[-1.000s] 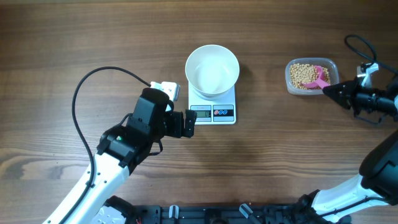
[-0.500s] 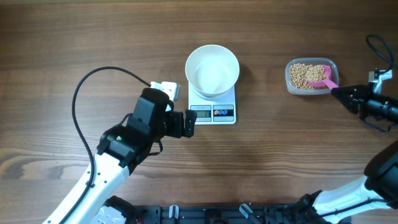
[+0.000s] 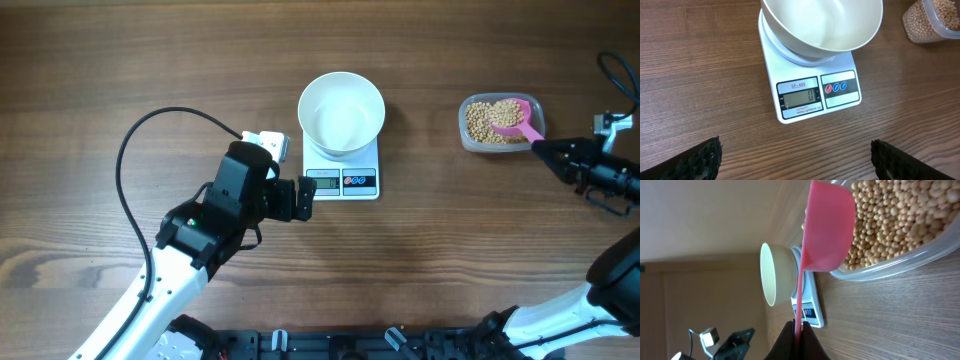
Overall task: Scoop item into bowl and weigh 150g on scale
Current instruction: 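Drag the pink scoop through the soybeans with the right gripper to fill it, then lift the filled scoop and carry it left over the white bowl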
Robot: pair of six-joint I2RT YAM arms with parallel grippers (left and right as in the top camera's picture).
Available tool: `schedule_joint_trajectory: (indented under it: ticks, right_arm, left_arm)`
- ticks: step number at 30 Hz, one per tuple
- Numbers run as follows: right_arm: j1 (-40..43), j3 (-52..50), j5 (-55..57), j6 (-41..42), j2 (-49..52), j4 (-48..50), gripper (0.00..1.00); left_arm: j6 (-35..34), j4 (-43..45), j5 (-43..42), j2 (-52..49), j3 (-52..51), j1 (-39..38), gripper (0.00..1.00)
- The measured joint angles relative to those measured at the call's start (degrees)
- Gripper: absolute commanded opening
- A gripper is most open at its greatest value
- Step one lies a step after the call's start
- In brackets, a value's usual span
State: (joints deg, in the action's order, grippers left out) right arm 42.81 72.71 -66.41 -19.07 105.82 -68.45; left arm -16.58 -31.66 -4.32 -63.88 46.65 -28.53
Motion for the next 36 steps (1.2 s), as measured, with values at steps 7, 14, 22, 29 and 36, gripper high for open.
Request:
schedule_joint_trajectory:
  ticks: [7, 14, 22, 29, 36]
  right_arm:
    - [0.02, -0.04, 0.11, -1.90, 0.00, 0.11, 0.04]
    - [0.07, -0.04, 1.03, -1.88, 0.00, 0.33, 0.04]
    - [0.07, -0.04, -3.06, -3.37, 0.00, -0.17, 0.04]
    - [0.07, -0.04, -6.29, -4.85, 0.00, -1.22, 0.04]
    - [0.07, -0.04, -6.88, -4.87, 0.00, -1.22, 0.04]
  left_arm:
    - [0.00, 0.00, -0.02, 0.00, 0.00, 0.00, 1.00]
    - [0.00, 0.00, 0.00, 0.00, 0.00, 0.00, 1.00]
    - [0.00, 0.00, -0.02, 0.00, 0.00, 0.00, 1.00]
    - [0.00, 0.00, -0.02, 0.00, 0.00, 0.00, 1.00]
    - [0.00, 0.00, 0.00, 0.00, 0.00, 0.00, 1.00]
